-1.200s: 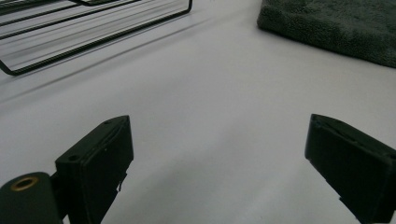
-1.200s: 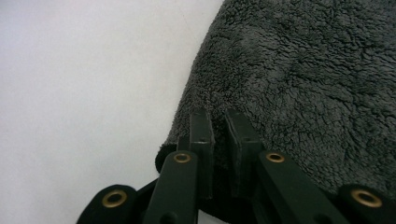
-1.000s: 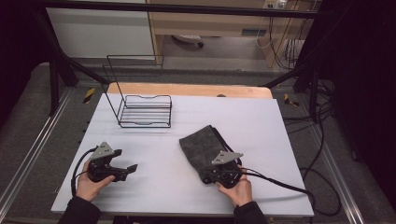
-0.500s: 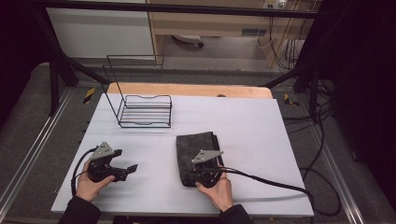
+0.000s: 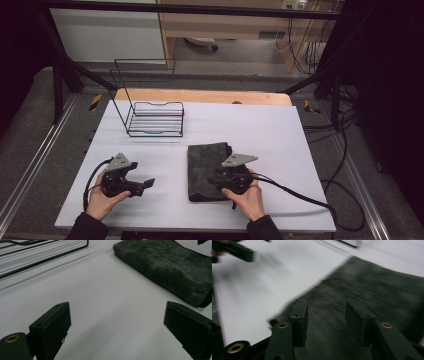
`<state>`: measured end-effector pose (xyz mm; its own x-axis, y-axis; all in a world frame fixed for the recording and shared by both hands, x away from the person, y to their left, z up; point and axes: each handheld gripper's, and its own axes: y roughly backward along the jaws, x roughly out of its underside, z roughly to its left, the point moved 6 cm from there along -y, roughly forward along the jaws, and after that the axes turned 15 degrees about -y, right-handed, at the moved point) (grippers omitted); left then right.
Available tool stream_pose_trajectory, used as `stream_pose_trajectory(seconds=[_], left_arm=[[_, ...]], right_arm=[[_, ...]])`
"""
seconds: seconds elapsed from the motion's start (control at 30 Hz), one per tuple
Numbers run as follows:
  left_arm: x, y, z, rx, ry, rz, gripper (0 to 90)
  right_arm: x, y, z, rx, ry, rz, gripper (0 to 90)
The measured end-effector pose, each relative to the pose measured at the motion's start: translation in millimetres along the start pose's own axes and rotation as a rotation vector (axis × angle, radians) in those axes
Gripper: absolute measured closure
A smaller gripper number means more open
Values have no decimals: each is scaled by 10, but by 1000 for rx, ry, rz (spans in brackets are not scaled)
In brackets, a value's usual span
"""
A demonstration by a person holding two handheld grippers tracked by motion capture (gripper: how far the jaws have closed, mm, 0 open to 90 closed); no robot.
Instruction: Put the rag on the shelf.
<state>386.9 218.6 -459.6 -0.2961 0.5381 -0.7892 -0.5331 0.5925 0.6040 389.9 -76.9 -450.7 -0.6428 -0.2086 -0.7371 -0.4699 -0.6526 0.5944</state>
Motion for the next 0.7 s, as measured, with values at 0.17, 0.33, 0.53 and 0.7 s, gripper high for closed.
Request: stream_pose_trajectory(seconds=[0.17,0.33,0.53,0.7], left_arm=[[-120,-112,-152,25,-9,21,72],[-260,-222,-290,31,-39,36,74],[-369,-316,-353,38,-31,37,82],[-405,-351,-381,45,-10,31,99]], right_arm=[[180,166,-409,96,-71,34,633],[338,118,-377,45,-89,55,662],[367,50,-367,33,-132,57,776],[307,143,-343,28,-133,14,861]])
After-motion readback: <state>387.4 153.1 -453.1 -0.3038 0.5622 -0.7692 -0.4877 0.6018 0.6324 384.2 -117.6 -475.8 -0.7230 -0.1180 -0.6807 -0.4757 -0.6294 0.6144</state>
